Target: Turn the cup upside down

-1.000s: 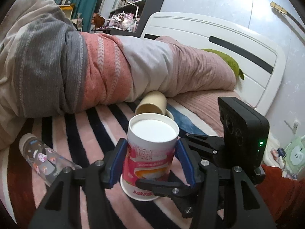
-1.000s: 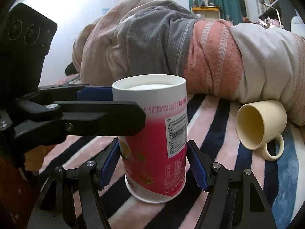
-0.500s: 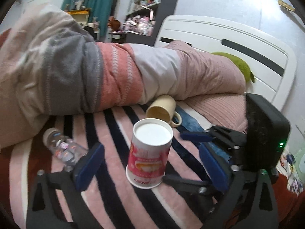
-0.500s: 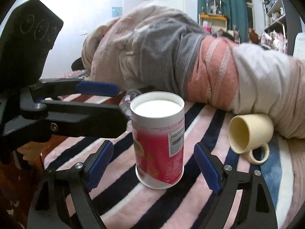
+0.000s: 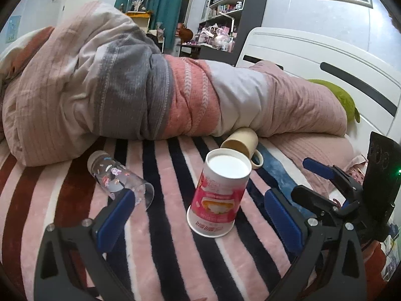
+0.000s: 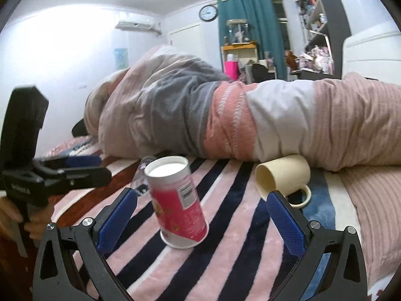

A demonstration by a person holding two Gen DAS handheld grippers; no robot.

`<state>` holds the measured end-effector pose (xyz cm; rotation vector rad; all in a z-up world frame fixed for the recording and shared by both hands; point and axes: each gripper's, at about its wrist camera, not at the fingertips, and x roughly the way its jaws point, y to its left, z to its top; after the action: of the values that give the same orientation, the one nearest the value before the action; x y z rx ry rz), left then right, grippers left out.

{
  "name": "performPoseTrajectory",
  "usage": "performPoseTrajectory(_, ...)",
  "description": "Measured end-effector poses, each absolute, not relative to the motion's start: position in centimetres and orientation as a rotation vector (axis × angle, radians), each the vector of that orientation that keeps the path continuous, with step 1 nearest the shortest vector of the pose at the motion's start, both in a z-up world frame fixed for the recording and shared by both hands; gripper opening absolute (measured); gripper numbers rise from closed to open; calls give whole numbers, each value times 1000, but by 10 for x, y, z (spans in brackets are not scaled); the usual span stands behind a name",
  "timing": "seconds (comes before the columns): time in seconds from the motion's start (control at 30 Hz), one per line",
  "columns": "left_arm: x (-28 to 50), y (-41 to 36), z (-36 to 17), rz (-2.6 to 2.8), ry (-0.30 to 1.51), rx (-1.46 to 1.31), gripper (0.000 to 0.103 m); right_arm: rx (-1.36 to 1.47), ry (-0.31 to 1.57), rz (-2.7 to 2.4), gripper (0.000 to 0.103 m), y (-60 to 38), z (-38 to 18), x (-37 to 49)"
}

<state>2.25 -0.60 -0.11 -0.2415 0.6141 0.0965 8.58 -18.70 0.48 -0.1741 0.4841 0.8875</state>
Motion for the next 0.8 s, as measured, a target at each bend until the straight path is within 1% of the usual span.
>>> performPoseTrajectory(0.27,27,-7,-3,91,619,-252,102,-210,487,882,103,-184,0,85)
performPoseTrajectory(0.8,26,-8,-2,99,609,-246,102,-191,489,897,103,-187,1,82)
